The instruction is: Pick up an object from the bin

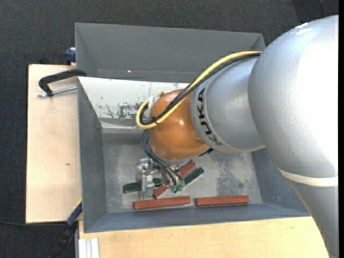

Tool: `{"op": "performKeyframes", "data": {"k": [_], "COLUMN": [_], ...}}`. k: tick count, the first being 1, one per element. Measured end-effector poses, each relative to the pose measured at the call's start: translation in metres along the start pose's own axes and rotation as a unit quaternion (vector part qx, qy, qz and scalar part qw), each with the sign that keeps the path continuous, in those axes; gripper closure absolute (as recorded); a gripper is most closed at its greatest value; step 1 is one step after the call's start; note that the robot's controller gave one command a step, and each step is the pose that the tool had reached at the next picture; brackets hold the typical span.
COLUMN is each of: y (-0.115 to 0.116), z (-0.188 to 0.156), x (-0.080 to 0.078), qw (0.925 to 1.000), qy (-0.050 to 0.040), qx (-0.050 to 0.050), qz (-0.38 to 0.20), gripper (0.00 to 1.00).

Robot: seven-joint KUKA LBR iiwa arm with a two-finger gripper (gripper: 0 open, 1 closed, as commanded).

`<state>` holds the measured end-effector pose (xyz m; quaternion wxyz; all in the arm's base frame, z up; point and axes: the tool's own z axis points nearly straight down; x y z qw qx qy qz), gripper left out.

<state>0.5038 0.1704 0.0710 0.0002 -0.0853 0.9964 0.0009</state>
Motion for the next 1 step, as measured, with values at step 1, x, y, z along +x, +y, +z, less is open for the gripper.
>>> {"op": "performKeyframes", "data": {"k": [1], "y": [0.0067], "z": [-0.1486], "x": [0.0028], "qw": [1.0], "qy": [-0.0023], "qx": [0.0], "qz": [0.006], "gripper": [1.0]}}
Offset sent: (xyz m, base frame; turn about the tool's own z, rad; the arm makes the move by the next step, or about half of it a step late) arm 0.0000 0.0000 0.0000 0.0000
